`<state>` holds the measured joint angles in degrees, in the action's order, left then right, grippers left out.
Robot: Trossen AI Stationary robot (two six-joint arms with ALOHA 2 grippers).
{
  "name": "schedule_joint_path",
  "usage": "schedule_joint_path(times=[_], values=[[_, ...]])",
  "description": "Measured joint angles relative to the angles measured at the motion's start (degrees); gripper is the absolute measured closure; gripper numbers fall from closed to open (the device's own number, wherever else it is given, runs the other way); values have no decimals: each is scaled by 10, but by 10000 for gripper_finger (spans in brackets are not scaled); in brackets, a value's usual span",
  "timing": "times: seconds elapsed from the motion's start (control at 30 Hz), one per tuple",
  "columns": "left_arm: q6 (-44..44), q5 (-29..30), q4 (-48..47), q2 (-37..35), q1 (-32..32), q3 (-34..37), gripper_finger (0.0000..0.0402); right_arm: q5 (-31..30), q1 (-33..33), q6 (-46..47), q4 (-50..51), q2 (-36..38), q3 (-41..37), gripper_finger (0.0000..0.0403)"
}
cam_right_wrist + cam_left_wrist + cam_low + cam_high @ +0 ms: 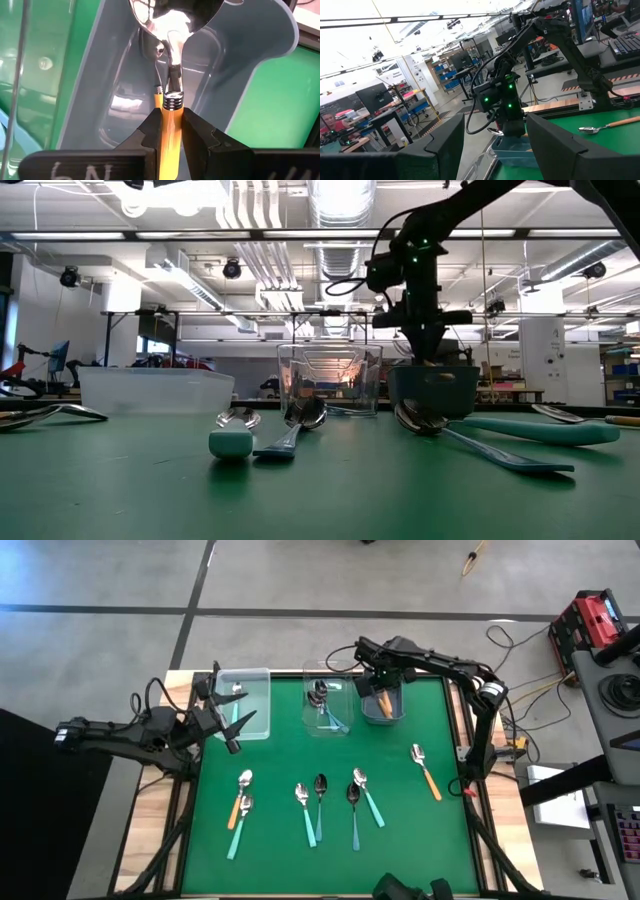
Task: Sort silverware by color (type)
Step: Put the yellow spoon into the blue bin
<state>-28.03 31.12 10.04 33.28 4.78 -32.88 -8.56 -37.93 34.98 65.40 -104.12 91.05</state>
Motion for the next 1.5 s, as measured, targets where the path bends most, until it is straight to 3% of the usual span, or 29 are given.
schedule_joint_path(times=[0.7,1.5], values=[[0,0,0,0,0,0,205,-4,-2,-12,-66,0,-78,360],[0,0,0,0,0,0,205,-2,-3,-15,-106,0,-80,360]])
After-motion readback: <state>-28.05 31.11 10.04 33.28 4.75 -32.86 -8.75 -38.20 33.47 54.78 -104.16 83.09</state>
